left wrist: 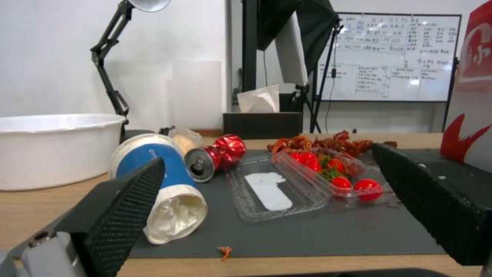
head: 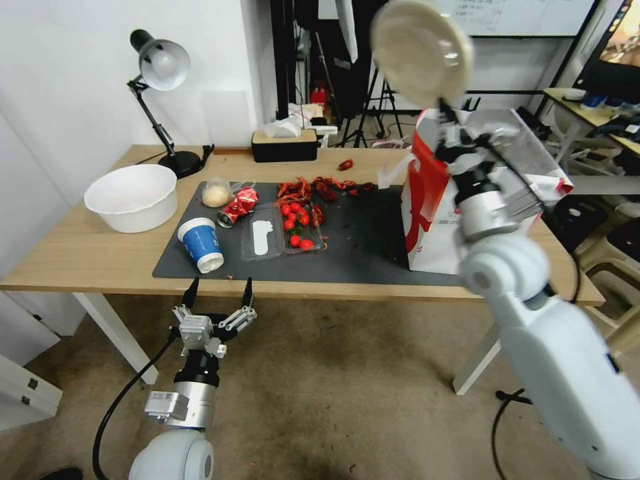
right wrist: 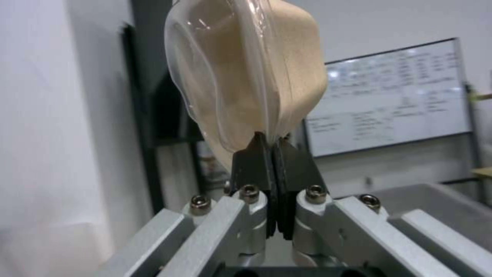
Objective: Pick up the trash from the table and place it into the takeout bag.
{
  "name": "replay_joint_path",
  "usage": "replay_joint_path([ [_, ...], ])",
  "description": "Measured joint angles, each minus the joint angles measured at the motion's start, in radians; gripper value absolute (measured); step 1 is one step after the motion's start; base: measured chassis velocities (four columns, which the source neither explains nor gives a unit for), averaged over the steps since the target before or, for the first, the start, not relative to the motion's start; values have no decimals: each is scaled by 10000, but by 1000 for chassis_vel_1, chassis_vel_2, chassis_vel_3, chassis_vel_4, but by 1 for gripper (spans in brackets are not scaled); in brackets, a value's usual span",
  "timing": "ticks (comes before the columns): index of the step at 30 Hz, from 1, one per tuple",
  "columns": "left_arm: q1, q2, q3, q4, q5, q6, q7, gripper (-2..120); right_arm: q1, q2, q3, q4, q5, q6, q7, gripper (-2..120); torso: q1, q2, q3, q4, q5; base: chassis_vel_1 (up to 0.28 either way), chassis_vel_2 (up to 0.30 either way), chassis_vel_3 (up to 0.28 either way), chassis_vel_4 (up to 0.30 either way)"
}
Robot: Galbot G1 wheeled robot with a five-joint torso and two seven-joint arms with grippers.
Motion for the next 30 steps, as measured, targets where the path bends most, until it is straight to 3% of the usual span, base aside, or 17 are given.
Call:
replay_joint_path([
  [1,0,0,0,0,0,0,0,100,0,0,0,0,0,0,0,0,0,0,0,0,0,0,0,0,0],
  [4,-20,0,23,33,7,-22,6,100,-345,-194,547,512,-4,-1429,818,0,-3,1,-1,-2,0,0,0,0,0],
  [13,-25,1,41,82,14,-82,25,100,-520,-235,607,693,112,-2852,1850,1,-2,0,0,0,0,0,0,0,0],
  [18,-18,1,17,84,14,-108,29,100,-545,-248,648,816,267,-3179,2078,20,-2,0,-1,0,-2,0,0,0,0],
  [24,-32,2,23,83,13,-108,40,100,-564,-305,761,931,548,-2950,1968,39,-2,0,0,-2,-1,0,0,0,0],
  [27,-36,4,23,76,13,-108,44,100,-567,-356,871,1091,1308,-1763,1232,52,-2,0,0,-1,-1,0,0,0,0],
  [28,-36,4,23,76,13,-108,44,100,-567,-356,871,1091,1308,-1763,1232,52,-2,0,0,-1,-1,0,0,0,0],
  [30,-38,12,20,58,12,-108,46,100,-648,-389,885,1174,1603,-639,417,63,-1,0,-1,1,-3,0,0,0,0],
])
